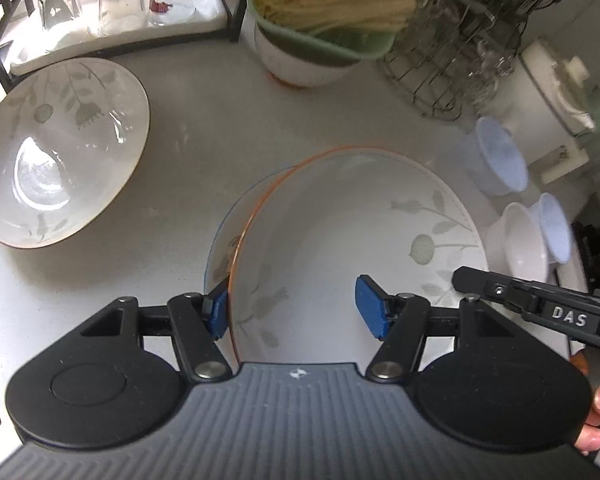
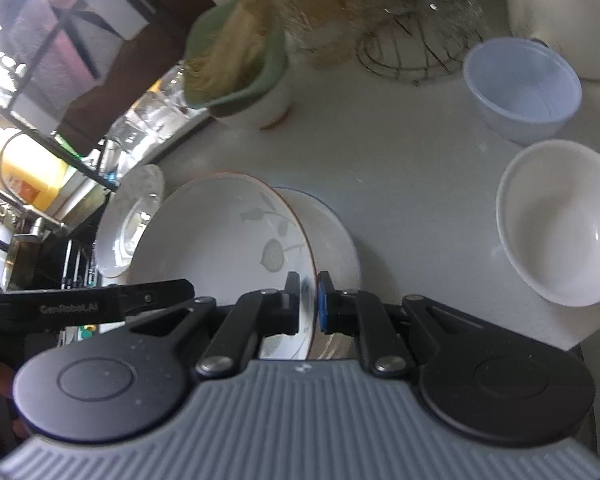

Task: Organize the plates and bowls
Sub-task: 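Lift the leaf-pattern plate off the counter with both grippers, then carry the plate over the rose plate and lower it onto it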

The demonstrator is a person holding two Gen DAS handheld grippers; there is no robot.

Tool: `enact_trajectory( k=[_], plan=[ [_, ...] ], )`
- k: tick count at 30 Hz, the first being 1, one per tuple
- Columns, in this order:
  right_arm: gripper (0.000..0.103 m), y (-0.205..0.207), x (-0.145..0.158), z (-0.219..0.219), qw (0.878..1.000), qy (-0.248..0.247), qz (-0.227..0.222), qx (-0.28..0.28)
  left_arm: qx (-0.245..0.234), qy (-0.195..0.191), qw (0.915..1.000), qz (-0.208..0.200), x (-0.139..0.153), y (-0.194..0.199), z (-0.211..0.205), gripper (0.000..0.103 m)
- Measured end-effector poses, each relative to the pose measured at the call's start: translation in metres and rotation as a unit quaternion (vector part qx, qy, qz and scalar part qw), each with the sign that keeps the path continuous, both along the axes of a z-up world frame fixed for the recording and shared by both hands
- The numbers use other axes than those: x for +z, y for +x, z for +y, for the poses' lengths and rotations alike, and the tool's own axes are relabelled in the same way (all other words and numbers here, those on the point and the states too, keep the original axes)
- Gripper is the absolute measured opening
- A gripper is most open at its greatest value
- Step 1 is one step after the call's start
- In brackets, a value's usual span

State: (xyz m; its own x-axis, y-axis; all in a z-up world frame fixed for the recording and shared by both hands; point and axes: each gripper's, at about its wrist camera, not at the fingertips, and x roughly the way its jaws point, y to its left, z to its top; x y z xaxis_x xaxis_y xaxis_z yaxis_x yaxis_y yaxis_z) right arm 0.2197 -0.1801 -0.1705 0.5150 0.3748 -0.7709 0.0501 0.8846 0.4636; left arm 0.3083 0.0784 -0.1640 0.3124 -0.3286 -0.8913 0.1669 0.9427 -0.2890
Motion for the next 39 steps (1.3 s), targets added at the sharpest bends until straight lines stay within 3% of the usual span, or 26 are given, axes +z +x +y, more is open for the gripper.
enact_trajectory(
  k=[11,19,25,30,35,39],
  plan=[
    [0.012,0.01,-0.018,0.001,1.0,-0.022,-0.001,0.014,-0.011,0.076,0.997,-0.003,-0.018,0.014,-0.031,0.068],
    [0.012,0.01,-0.021,-0.004,1.0,-0.014,-0.007,0.01,-0.023,0.108,0.9939,-0.006,-0.026,0.02,-0.04,0.068],
    [0.012,0.011,-0.017,0.0,0.999,-0.037,-0.021,0.02,-0.04,0.14,0.9892,-0.019,-0.028,0.019,-0.049,0.068],
    [0.012,0.011,-0.017,0.002,0.998,-0.047,-0.027,0.022,-0.025,0.136,0.9901,-0.023,-0.026,0.018,-0.048,0.068],
    [0.013,0.007,-0.018,-0.003,0.999,-0.044,-0.024,0.018,0.007,0.119,0.9912,-0.058,-0.01,0.014,-0.04,0.068],
    [0.013,0.003,-0.021,-0.009,0.999,-0.025,-0.024,0.019,0.017,0.1,0.9928,-0.064,-0.001,0.01,-0.038,0.068]
  ],
)
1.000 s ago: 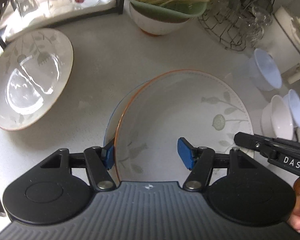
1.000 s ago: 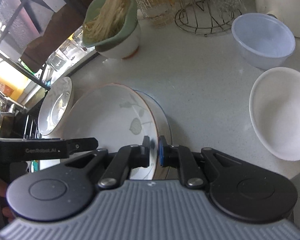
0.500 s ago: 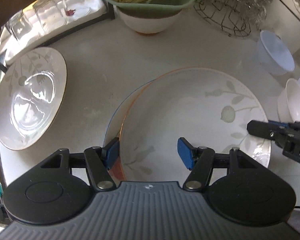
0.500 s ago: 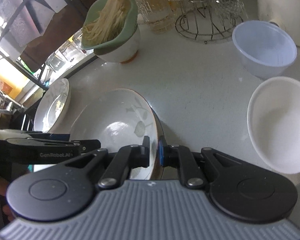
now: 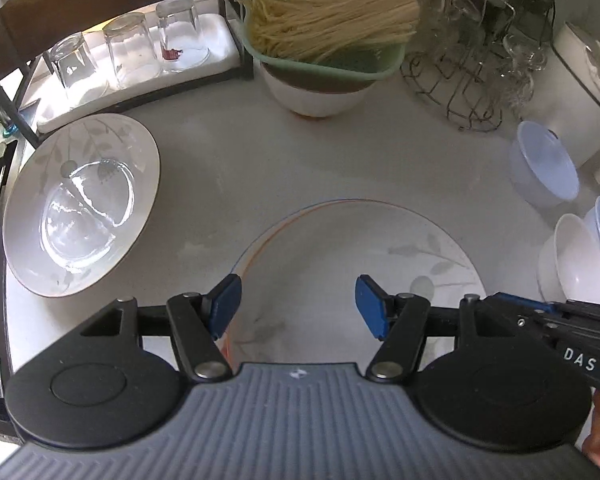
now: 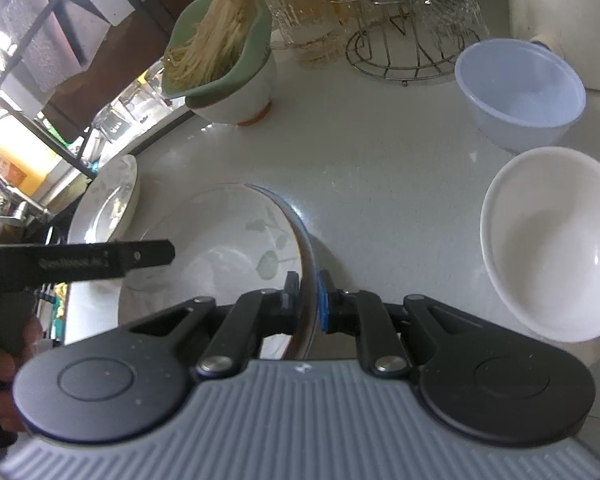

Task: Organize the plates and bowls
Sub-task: 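Carry the plate over the rose plate and lower it onto it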

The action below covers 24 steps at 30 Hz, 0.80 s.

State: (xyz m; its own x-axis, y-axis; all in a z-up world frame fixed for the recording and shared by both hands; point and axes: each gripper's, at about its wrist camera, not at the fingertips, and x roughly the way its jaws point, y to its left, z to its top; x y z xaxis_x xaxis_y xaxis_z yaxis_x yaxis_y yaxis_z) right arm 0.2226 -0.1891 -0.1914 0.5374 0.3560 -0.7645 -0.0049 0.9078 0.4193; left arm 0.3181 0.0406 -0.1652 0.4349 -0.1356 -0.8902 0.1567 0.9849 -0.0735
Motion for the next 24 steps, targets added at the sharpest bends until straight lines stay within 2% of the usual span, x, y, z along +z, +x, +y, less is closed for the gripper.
enact_trajectory(
  k=[7,17,24],
  plan=[
    [0.013,-0.008,0.014,-0.001,1.0,-0.002,-0.022,0.008,0.018,-0.022,0.9995,-0.014,0.018,-0.019,0.005,0.068],
    [0.013,-0.034,0.064,-0.017,0.995,0.002,-0.096,0.007,0.077,-0.067,0.9924,-0.07,0.075,-0.056,0.027,0.068],
    [0.013,-0.062,0.103,-0.031,0.988,-0.001,-0.153,0.024,0.069,-0.066,0.9895,-0.109,0.116,-0.098,0.014,0.069]
  ],
)
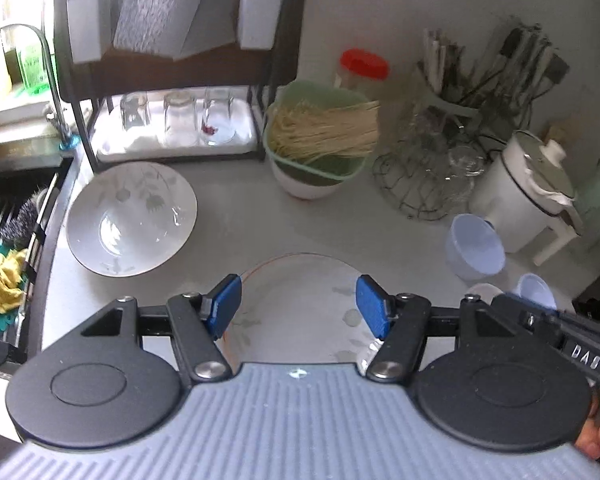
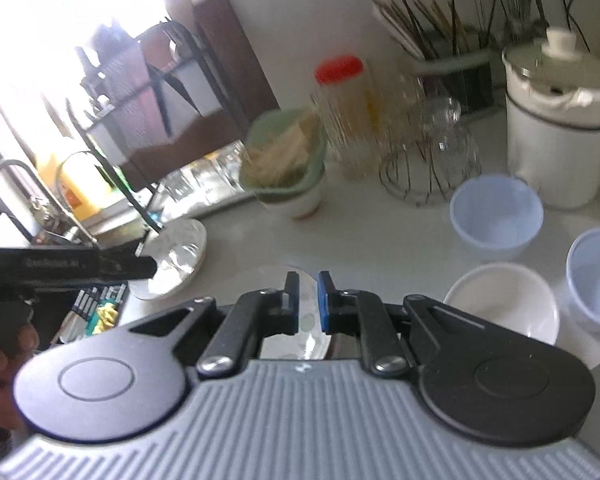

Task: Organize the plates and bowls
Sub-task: 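Carry the plate over the rose plate and lower it onto it, then open both grippers to release the plate on the rose plate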

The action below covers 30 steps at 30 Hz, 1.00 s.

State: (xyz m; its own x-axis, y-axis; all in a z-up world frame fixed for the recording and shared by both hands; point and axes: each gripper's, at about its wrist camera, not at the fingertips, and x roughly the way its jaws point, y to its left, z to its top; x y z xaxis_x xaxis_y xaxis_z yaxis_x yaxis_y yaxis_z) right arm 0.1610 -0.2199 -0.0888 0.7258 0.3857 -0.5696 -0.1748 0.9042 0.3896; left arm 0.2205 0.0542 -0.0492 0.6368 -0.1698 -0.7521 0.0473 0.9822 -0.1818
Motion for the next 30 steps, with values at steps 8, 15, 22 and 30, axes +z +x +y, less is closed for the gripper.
enact_trajectory(
  k=[8,15,22,30],
  plan=[
    [0.013,-0.035,0.037,-0.012,0.998,-0.002,-0.056,0.025,0.008,-0.017,0.9993,-0.031,0.032,-0.055,-0.017,0.069],
    [0.013,-0.056,0.038,-0.021,0.997,-0.002,-0.071,0.038,0.025,-0.029,0.9981,-0.048,0.035,-0.094,-0.021,0.069],
    [0.013,-0.078,0.032,-0.022,0.995,-0.013,-0.072,0.064,0.029,-0.018,0.9982,-0.05,0.029,-0.126,-0.025,0.069],
    [0.013,-0.089,0.029,-0.02,0.994,-0.024,-0.072,0.084,0.053,-0.031,0.9974,-0.038,0.019,-0.147,-0.023,0.069]
  ],
)
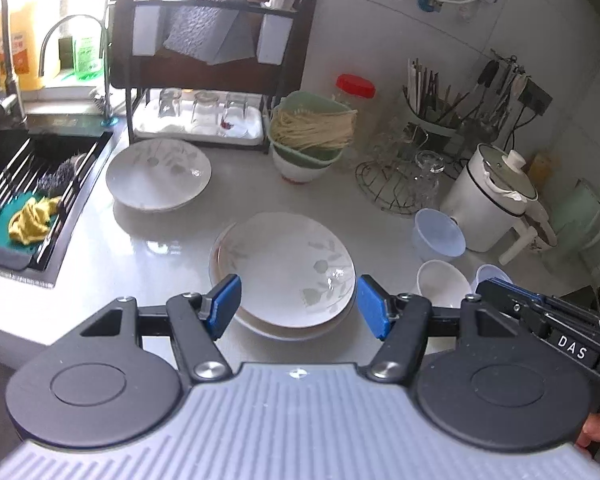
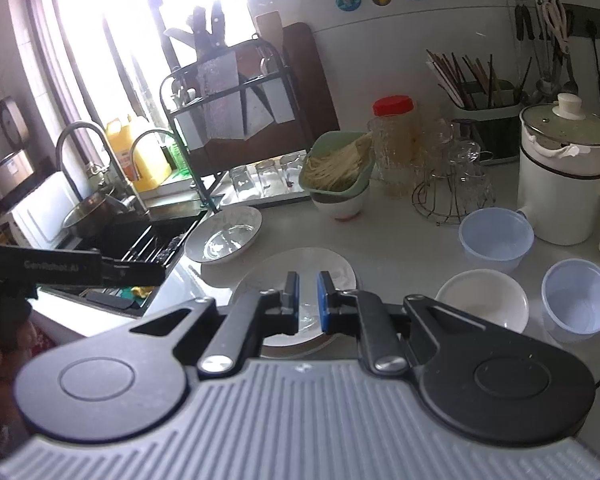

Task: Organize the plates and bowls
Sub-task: 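Open both grippers to release the plate on the rose plate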

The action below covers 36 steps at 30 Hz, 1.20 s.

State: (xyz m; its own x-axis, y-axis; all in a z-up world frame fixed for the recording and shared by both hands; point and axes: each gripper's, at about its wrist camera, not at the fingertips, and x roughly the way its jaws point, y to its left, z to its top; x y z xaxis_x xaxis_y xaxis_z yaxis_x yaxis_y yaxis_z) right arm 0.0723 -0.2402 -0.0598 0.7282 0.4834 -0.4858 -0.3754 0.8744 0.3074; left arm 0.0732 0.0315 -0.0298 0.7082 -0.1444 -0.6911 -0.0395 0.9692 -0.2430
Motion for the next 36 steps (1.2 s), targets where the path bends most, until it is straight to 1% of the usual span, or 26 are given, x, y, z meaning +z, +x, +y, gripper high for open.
enact_trajectory(
  k=[4,9,12,14,15,16,17,18,19,20,30,36],
  plan=[
    [0.013,-0.001,-0.002,0.004,1.0,0.002,-0.001,0.008,0.019,-0.007,0.9998,0.001,0.002,0.002,0.013,0.072],
    [0.013,-0.001,-0.001,0.007,1.0,0.003,-0.01,0.013,0.046,0.002,0.999,0.0,0.009,0.001,0.028,0.074],
    [0.014,-0.004,0.0,0.011,1.0,0.002,-0.017,0.014,0.061,0.007,0.9981,-0.006,0.011,-0.004,0.036,0.085],
    [0.016,-0.005,0.001,0.015,1.0,-0.004,-0.023,0.015,0.071,0.005,0.9974,-0.009,0.01,-0.008,0.042,0.089],
    [0.029,-0.004,0.0,0.017,1.0,-0.008,-0.024,0.014,0.075,0.007,0.9971,-0.006,0.01,-0.009,0.044,0.091],
    [0.041,-0.003,0.0,0.018,1.0,-0.009,-0.022,0.013,0.08,0.011,0.9967,-0.002,0.009,-0.01,0.046,0.092],
    [0.065,-0.002,0.0,0.019,1.0,-0.007,-0.022,0.012,0.083,0.012,0.9965,-0.002,0.009,-0.011,0.048,0.092],
    [0.08,-0.002,0.0,0.018,1.0,-0.002,-0.026,0.009,0.086,0.013,0.9962,-0.002,0.008,-0.012,0.05,0.094],
    [0.081,-0.002,0.0,0.017,1.0,0.003,-0.029,0.007,0.089,0.014,0.996,-0.002,0.007,-0.012,0.053,0.096],
    [0.08,-0.002,0.0,0.016,1.0,0.005,-0.03,0.005,0.091,0.014,0.9957,-0.001,0.007,-0.013,0.054,0.096],
    [0.08,0.001,-0.004,0.029,1.0,-0.007,-0.029,0.008,0.093,0.013,0.9956,0.0,0.0,-0.006,0.065,0.096],
    [0.08,0.007,-0.006,0.043,0.999,-0.013,-0.027,0.017,0.093,0.005,0.9956,0.003,-0.005,0.005,0.077,0.096]
  ],
)
